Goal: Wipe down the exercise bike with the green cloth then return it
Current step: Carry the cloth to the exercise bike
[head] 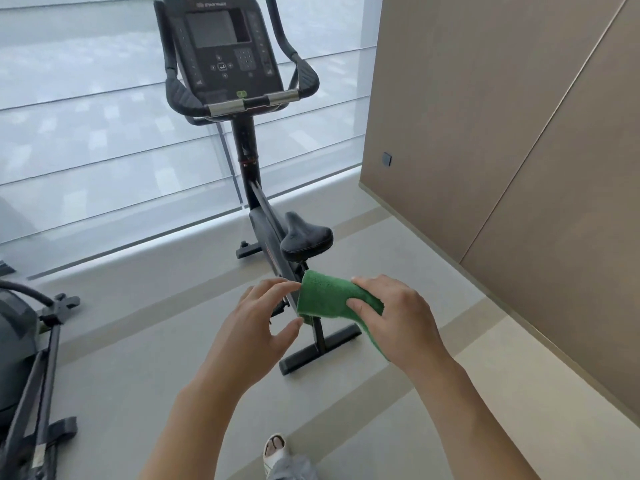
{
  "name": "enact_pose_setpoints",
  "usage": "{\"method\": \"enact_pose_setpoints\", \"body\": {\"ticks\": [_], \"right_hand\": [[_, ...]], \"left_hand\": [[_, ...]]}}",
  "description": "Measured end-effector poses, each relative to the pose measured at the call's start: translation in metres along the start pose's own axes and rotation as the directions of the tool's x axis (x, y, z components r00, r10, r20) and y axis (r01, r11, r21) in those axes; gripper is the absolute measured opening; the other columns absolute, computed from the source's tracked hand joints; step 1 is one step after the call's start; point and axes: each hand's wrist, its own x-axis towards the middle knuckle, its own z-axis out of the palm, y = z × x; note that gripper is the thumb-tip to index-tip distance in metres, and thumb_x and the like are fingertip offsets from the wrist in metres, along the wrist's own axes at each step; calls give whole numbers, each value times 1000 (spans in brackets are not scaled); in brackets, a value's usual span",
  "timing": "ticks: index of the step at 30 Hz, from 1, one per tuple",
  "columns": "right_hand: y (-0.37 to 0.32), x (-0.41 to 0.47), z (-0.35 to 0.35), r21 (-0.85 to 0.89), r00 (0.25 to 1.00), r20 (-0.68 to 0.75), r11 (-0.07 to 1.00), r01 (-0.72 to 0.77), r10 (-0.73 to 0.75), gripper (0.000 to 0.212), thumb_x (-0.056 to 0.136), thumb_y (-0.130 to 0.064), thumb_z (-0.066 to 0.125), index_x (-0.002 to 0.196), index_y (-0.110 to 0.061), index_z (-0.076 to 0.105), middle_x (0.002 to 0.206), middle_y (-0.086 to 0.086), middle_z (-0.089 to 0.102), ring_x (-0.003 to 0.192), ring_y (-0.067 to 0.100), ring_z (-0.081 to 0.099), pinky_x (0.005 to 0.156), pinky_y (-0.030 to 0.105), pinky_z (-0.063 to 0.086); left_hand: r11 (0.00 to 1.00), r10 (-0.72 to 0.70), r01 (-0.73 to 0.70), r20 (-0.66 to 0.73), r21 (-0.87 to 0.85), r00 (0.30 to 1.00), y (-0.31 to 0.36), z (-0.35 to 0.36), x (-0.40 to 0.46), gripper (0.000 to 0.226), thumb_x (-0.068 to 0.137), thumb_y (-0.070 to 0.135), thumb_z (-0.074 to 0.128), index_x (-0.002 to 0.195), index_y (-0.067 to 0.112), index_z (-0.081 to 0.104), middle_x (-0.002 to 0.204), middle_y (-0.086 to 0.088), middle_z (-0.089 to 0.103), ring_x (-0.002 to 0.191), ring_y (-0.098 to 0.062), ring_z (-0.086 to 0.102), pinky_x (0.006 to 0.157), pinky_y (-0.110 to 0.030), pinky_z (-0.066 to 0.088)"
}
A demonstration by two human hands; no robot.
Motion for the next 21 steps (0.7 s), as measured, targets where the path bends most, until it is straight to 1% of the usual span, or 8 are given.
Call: {"method": "enact_pose_setpoints", "body": {"ticks": [4,9,12,14,16,17,19,21], "right_hand": [[-21,50,24,-52,1000,12,999,-13,13,32,98,-35,72,129,-29,72,102,-14,70,95,13,63,80,35,56],[-52,109,57,-59,1000,3,998,-24,24,30,99,-35,71,129,-29,73,103,-13,73,96,13,64,81,33,55],[-63,134,76,-41,999,33,998,-37,38,31,101,-35,70,130,-25,75,107,-10,76,98,14,68,85,36,57],[-66,149,84,-42,997,60,998,-47,49,31,101,-32,69,131,-23,75,110,-9,77,101,14,69,87,37,57],[-66,162,90,-47,994,85,997,-58,61,31,102,-32,69,131,-24,76,112,-10,78,102,14,70,89,37,56],[-66,169,92,-43,993,99,997,-60,64,30,102,-32,69,130,-24,76,111,-10,78,101,14,70,88,37,56],[-63,180,99,-33,991,116,998,-59,62,30,102,-33,68,130,-26,76,109,-12,78,99,13,70,86,36,56],[-57,194,106,-30,992,110,998,-61,63,29,103,-34,67,129,-28,76,108,-14,79,97,10,70,85,33,57]], "left_hand": [[1000,14,-14,16,-14,1000,-35,-16,49,52,95,43,71,144,41,53,141,30,51,126,3,50,97,-17,40],[998,38,-37,14,-48,999,-77,-38,103,57,91,41,77,143,35,55,131,35,46,115,12,43,87,1,32],[994,57,-55,11,-90,998,-95,-39,127,60,89,39,80,145,31,58,132,30,50,112,12,45,85,4,32],[992,52,-52,-3,-116,999,-107,-38,139,58,89,36,81,143,30,61,132,27,55,111,8,52,85,1,35],[990,38,-42,-32,-131,999,-117,-36,150,51,90,32,81,138,28,65,128,24,59,107,0,60,86,-6,40],[990,31,-39,-61,-137,998,-120,-36,155,47,90,29,81,135,27,68,125,23,61,104,-3,63,85,-11,44],[989,14,-32,-126,-144,992,-125,-33,168,37,89,21,82,125,24,72,117,20,65,95,-9,68,78,-25,56],[989,-1,-26,-177,-148,984,-131,-29,183,28,88,15,83,115,21,76,108,17,68,87,-12,69,72,-35,60]]}}
